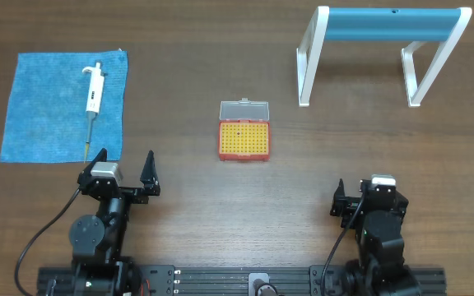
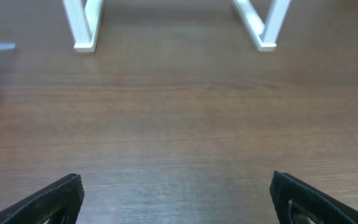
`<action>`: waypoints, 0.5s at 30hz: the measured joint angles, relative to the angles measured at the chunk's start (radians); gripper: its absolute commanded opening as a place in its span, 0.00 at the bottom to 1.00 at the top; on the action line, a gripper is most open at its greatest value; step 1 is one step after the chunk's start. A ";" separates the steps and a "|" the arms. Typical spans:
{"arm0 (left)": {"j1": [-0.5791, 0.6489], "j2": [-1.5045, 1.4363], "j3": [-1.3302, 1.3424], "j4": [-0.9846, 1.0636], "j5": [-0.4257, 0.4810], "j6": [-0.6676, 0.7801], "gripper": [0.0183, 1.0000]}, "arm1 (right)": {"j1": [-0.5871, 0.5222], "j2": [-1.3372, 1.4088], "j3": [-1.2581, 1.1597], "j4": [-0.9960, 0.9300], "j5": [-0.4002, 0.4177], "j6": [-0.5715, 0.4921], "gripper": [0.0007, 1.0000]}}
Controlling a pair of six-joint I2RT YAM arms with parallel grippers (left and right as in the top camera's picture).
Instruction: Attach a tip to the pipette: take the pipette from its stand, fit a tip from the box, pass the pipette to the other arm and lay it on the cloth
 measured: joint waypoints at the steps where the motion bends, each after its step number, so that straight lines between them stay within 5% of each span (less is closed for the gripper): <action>1: 0.000 0.000 0.000 0.000 0.000 0.000 1.00 | -0.024 0.000 -0.001 0.047 -0.003 0.000 0.99; 8: 0.000 0.000 0.000 0.000 0.000 0.000 1.00 | -0.177 -0.001 -0.093 0.455 -0.071 0.000 0.99; 15: 0.000 0.000 0.000 0.000 0.000 0.000 1.00 | -0.208 -0.003 -0.164 0.617 -0.293 -0.036 0.99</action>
